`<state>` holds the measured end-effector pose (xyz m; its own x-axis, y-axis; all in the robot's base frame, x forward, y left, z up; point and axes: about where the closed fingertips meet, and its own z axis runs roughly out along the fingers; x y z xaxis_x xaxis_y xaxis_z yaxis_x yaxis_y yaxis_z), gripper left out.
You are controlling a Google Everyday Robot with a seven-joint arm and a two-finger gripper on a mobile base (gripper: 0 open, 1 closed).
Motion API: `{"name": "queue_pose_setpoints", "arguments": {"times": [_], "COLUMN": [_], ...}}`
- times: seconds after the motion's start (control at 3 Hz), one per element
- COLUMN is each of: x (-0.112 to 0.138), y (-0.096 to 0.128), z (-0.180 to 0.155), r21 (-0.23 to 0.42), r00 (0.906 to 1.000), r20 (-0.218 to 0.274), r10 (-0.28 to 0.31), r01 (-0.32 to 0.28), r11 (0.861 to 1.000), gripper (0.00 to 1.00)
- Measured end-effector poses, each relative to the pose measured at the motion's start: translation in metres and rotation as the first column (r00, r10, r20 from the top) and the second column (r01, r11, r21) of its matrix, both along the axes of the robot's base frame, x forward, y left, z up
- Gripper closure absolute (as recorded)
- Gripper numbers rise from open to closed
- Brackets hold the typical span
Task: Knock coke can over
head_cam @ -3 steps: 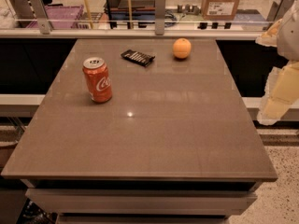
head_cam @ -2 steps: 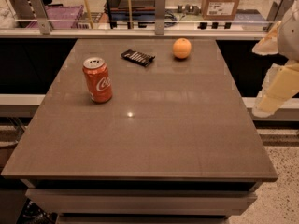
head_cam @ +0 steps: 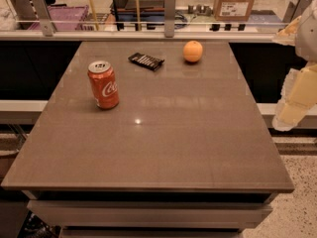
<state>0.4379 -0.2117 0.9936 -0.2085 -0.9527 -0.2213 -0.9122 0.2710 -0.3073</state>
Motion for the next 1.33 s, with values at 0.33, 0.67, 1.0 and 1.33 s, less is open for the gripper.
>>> {"name": "queue_pose_setpoints", "arguments": {"times": [0.33,0.67,1.0,1.33], "x": [0.000,0.002,0.011,0.025], "y": [0.000,0.002,0.012,0.034], "z": [0.000,0.007,0.011,0.013], "r21": [0.001,0.073,0.217,0.381], "r00": [1.0000,0.9999,0.9990,0.9958], "r20": [0.001,0.012,0.043,0.089], "r10": [0.000,-0.001,-0.013,-0.019], "r01": [0.000,0.000,0.004,-0.016], "r11": [1.000,0.997,0.976,0.925], "gripper": [0.00,0.00,0.00,0.00]}}
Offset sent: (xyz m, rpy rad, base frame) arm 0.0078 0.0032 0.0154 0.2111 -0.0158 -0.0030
